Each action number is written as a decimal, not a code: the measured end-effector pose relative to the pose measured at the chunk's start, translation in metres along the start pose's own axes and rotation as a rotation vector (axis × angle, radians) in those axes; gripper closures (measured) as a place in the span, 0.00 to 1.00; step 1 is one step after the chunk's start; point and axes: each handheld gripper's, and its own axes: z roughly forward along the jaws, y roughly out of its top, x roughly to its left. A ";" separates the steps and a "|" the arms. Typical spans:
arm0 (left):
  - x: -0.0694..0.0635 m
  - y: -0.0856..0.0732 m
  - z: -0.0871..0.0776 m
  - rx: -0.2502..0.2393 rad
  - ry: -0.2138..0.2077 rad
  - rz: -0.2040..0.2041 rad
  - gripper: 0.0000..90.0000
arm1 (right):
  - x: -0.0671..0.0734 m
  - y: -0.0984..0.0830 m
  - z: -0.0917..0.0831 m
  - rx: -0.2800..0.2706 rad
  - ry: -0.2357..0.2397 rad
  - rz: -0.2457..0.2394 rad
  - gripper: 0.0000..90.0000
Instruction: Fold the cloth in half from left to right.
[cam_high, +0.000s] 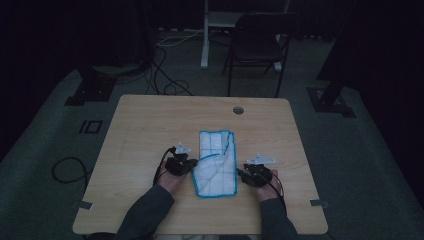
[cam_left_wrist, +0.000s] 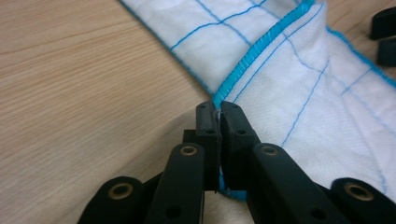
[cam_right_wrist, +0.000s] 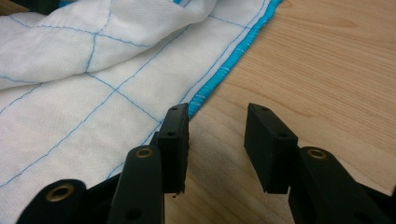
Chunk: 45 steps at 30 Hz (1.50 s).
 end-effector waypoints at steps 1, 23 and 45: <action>-0.001 0.001 -0.001 -0.006 -0.012 0.004 0.98 | 0.000 0.000 0.000 0.000 0.000 0.001 0.67; -0.035 0.013 -0.001 -0.033 -0.107 0.089 0.98 | -0.001 0.000 0.000 0.002 -0.002 0.003 0.66; -0.085 0.033 -0.012 -0.094 -0.244 0.206 0.93 | -0.002 0.000 0.000 -0.001 -0.006 0.008 0.66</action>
